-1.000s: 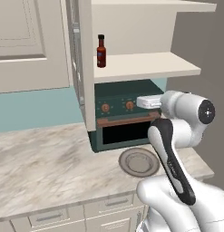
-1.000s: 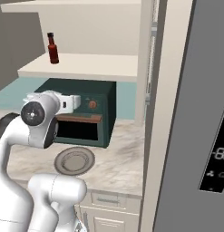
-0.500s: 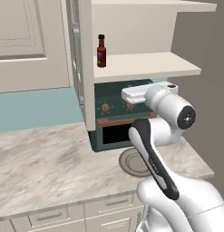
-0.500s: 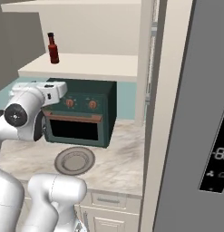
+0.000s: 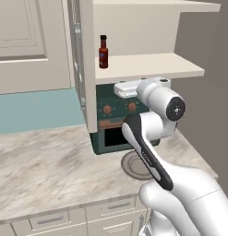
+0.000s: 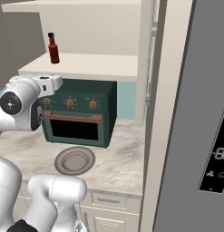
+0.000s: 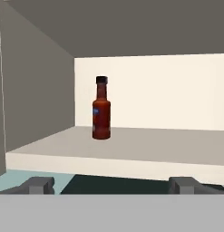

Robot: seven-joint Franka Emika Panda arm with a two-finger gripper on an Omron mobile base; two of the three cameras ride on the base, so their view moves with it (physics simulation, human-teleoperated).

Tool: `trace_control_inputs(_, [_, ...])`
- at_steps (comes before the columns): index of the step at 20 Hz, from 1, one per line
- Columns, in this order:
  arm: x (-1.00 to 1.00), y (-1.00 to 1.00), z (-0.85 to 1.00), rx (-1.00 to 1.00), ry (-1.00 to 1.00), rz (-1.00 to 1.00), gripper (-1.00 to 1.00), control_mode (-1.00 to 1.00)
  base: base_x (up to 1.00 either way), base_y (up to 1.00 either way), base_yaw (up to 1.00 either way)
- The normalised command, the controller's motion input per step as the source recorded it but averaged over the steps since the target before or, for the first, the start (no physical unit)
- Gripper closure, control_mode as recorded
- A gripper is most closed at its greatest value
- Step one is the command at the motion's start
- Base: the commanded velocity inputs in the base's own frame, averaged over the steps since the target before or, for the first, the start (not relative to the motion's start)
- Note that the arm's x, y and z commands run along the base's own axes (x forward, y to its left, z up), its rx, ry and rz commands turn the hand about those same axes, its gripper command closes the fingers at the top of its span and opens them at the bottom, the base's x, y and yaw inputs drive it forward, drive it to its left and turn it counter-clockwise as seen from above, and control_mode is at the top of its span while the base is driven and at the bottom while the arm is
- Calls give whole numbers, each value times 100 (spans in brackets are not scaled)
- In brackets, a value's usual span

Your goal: Move the hot dog bun to the plate on the dining table and place the condiment next to that plate. Then navigate to the fridge and take the sausage and place it on the plate as well.

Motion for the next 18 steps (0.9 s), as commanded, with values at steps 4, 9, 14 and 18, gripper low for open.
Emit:
trace_control_inputs(4, [10,17,0,0,2,0,-100,-100,0,0,0])
trace_control_inputs(9, [4,12,0,0,0,0,-100,-100,0,0,0])
trace_control_inputs(14, [10,7,0,0,1,0,-100,-100,0,0,0])
trace_control_inputs(18, [1,0,17,0,-1,0,-100,-100,0,0,0])
